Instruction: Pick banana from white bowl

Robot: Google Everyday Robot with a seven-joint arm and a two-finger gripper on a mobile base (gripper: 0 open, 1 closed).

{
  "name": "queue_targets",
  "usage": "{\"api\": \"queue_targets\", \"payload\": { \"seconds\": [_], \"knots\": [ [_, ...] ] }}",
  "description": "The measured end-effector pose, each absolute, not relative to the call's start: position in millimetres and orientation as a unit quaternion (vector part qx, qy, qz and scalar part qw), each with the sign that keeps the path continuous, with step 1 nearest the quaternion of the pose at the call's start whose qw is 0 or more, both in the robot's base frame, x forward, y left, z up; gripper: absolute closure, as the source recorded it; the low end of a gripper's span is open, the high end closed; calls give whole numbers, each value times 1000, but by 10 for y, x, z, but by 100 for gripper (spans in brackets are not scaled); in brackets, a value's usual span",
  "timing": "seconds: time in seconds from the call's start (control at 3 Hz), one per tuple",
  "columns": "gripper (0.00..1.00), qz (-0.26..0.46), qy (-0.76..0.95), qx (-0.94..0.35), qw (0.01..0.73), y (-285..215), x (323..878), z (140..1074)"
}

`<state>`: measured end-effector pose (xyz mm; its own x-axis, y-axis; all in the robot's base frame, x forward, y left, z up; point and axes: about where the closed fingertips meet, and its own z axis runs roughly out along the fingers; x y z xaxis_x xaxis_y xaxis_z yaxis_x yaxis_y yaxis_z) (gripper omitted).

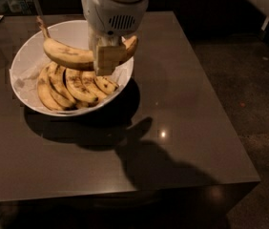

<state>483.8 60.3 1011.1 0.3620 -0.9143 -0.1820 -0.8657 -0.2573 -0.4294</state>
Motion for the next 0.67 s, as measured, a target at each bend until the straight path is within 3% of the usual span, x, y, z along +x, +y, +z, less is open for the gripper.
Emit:
{"api": "queue_targets", "payload": {
  "seconds": [0.33,0.67],
  "knots": [
    [100,-51,573,-775,264,394,4195,10382],
    [100,-51,573,-775,264,394,4195,10382]
  ]
}}
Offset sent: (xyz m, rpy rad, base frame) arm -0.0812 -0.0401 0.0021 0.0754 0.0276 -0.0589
